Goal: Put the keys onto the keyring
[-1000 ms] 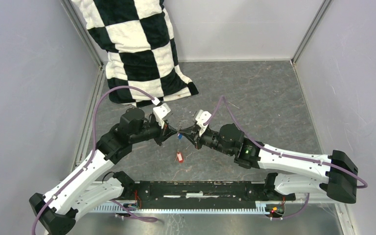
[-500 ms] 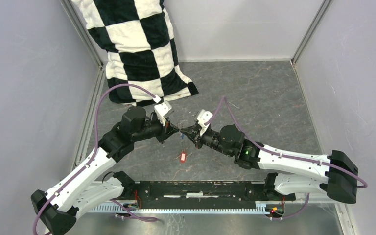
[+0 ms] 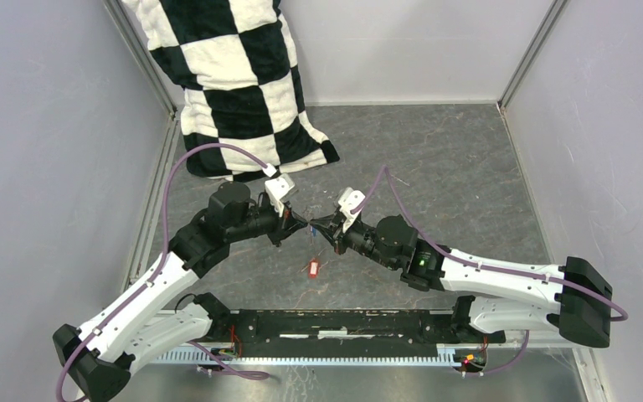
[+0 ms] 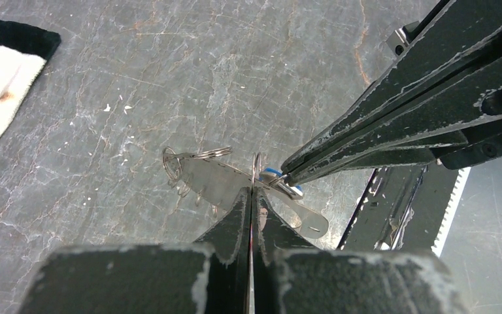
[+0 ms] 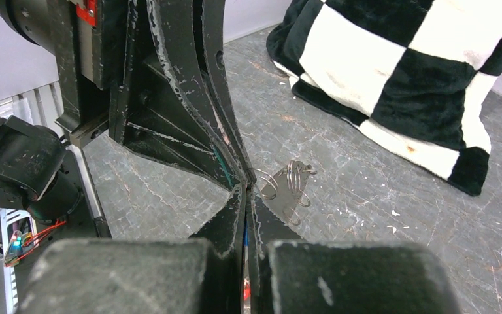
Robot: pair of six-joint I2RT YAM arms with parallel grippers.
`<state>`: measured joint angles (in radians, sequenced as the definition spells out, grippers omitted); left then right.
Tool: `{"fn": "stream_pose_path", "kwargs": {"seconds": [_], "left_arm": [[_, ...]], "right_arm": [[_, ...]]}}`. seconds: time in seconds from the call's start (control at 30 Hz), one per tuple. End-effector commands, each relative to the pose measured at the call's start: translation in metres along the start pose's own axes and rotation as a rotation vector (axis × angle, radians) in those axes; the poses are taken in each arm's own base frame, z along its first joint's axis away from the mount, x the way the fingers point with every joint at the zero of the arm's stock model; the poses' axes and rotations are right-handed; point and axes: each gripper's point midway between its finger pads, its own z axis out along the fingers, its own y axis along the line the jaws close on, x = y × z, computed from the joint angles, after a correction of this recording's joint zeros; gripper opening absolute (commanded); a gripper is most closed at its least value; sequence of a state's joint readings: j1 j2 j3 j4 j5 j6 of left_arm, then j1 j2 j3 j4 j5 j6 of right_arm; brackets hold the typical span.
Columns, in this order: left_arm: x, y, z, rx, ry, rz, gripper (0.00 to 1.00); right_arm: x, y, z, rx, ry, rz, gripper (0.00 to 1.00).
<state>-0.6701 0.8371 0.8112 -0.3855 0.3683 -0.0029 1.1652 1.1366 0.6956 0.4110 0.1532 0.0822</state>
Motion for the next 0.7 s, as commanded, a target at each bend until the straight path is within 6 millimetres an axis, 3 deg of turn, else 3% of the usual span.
{"fn": "stream_pose_path", "kwargs": {"seconds": [0.0,0.67], "left_arm": [[-0.025,-0.008,0.005,0.042,-0.087,0.037,0.02],[-0.020,-0.002,0.011,0.009,-0.078,0.046,0.02]], "right_arm": [[-0.016,-0.004,0.000,0.037,-0.063,0.026,0.00],[-0.012,-0.018,-0.007,0.141,-0.064,0.056,0.00]]}}
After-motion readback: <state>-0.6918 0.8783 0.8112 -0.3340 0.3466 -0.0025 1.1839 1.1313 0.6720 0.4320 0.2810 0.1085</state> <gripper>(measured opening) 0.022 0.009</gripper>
